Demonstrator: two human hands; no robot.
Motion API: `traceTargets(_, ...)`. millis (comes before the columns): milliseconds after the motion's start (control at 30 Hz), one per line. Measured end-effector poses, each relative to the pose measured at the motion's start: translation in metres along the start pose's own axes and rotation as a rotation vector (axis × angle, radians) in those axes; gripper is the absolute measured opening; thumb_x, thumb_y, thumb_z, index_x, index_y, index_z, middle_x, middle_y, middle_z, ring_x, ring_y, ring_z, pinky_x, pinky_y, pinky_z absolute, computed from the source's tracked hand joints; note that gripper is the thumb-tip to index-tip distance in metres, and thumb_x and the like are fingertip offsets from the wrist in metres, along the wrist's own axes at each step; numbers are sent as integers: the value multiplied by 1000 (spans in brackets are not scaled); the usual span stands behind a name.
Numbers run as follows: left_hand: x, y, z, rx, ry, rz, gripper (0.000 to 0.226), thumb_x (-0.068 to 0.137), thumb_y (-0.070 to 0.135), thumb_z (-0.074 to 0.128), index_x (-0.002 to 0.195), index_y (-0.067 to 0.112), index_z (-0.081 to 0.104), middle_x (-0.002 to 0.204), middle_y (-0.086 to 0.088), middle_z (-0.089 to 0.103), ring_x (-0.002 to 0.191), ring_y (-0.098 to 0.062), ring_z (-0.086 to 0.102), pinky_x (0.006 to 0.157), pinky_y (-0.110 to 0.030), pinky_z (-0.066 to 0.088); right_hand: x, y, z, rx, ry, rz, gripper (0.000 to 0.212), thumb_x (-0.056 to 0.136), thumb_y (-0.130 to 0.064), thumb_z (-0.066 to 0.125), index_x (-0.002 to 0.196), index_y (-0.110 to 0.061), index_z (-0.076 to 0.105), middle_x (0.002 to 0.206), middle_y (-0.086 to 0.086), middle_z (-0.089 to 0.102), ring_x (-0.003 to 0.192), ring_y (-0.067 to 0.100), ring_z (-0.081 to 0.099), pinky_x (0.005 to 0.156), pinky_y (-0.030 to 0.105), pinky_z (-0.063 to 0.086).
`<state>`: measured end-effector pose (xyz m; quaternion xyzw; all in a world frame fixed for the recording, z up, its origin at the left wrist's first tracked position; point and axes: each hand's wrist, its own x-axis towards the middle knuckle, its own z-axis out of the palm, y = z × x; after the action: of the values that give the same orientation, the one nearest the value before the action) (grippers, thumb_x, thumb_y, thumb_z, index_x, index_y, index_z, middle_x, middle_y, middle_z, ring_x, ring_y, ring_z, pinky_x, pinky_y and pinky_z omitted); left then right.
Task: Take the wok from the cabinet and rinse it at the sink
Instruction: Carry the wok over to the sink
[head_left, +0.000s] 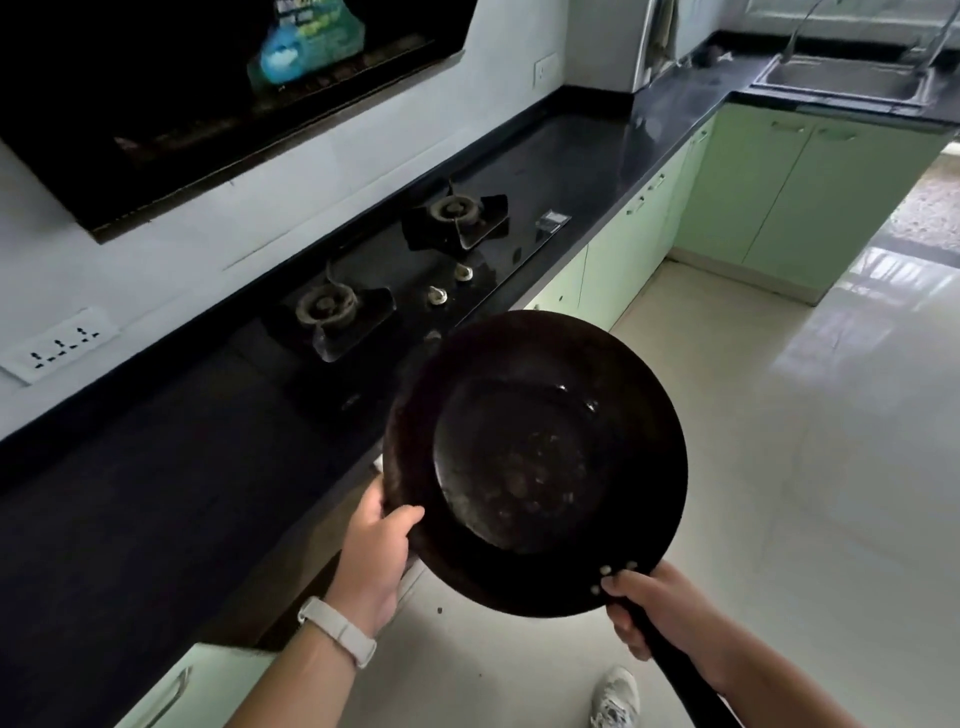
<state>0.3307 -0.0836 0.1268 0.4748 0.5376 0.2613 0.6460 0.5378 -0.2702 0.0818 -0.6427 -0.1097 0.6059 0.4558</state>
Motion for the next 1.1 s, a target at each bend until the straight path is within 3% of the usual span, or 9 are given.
traceTargets(167, 21, 18, 86, 5, 3, 5, 45, 99, -3, 48, 113, 34, 68, 102, 0, 80, 99, -22, 73, 76, -36, 58, 17, -45, -75, 5, -21, -21, 6, 72, -10, 56, 71, -4, 54, 50, 11, 46, 39, 19, 40, 37, 21, 32)
traceTargets(300, 37, 27, 151, 5, -23, -1, 40, 99, -2, 52, 120, 28, 69, 112, -1, 77, 110, -25, 70, 93, -42, 59, 27, -68, -135, -15, 13, -37, 10, 81, -4, 56, 72, -2, 53, 49, 11, 47, 37, 19, 41, 37, 21, 32)
traceTargets(467, 75, 39, 224, -42, -91, -25, 41, 95, -7, 52, 113, 24, 71, 103, 0, 76, 97, -22, 68, 72, -31, 53, 35, -91, -190, -13, 106, -75, 19, 89, 3, 51, 71, -2, 52, 48, 11, 47, 38, 19, 40, 36, 23, 33)
traceTargets(733, 147, 56, 328, -47, -240, -24, 43, 94, -8, 52, 114, 26, 71, 96, 3, 75, 82, -17, 65, 69, -31, 55, 60, -131, -263, 58, 248, -71, 27, 94, 4, 45, 69, -5, 50, 50, 9, 47, 38, 18, 40, 37, 24, 32)
traceTargets(900, 205, 75, 397, -55, -341, -34, 46, 95, -9, 52, 115, 28, 71, 110, 0, 78, 102, -23, 71, 70, -30, 59, 98, -166, -314, 113, 319, -55, 24, 95, 3, 45, 72, -4, 50, 50, 9, 47, 39, 18, 40, 37, 24, 32)
traceTargets(1100, 276, 116, 483, -52, -420, -66, 46, 95, -7, 52, 115, 29, 72, 112, -1, 78, 110, -28, 69, 72, -30, 58, 140, -238, -372, 130, 404, -44, 22, 93, 5, 45, 73, -4, 50, 51, 10, 47, 39, 19, 40, 37, 23, 32)
